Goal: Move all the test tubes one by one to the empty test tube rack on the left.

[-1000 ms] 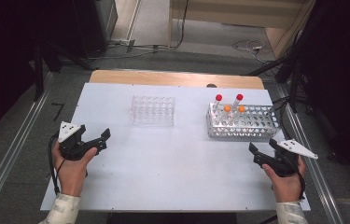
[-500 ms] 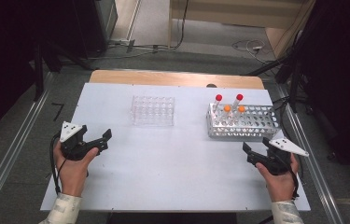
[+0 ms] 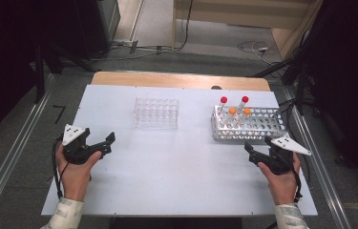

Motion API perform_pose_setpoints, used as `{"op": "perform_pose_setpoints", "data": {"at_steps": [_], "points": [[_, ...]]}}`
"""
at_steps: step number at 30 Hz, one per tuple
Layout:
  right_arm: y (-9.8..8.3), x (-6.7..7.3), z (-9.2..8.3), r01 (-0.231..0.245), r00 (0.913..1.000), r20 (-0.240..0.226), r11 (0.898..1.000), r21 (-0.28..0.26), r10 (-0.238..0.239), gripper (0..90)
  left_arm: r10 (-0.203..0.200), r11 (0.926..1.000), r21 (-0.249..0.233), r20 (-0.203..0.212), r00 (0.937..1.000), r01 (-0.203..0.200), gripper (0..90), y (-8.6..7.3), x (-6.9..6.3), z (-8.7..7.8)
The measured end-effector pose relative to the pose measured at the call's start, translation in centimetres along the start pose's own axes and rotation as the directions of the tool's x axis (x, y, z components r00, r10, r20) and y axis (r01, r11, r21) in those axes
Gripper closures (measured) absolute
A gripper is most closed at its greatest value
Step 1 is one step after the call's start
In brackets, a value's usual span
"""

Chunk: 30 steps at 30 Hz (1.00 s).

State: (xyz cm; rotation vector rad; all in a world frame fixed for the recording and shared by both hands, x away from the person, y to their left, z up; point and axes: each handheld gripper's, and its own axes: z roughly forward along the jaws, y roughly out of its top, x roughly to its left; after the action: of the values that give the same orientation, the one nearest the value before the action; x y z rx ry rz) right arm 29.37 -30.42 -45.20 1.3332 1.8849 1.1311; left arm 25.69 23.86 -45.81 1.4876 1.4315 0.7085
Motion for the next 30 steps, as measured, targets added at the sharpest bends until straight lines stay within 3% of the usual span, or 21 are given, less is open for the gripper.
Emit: {"op": "perform_pose_setpoints", "data": {"at_steps": [13,30], "points": [[0.9,0.6,1.5,0.023,0.9997,-0.001,1.0,-0.014,-0.023,21.5,0.005,1.0,0.0,-0.003,1.0,-0.005,6.8,-0.1,-0.2,0.1],[2.3,1.9,4.4,0.054,0.9985,0.004,0.997,-0.05,-0.054,41.1,0.003,1.0,0.005,-0.006,1.0,-0.003,6.9,-0.1,-0.1,0.2]]}}
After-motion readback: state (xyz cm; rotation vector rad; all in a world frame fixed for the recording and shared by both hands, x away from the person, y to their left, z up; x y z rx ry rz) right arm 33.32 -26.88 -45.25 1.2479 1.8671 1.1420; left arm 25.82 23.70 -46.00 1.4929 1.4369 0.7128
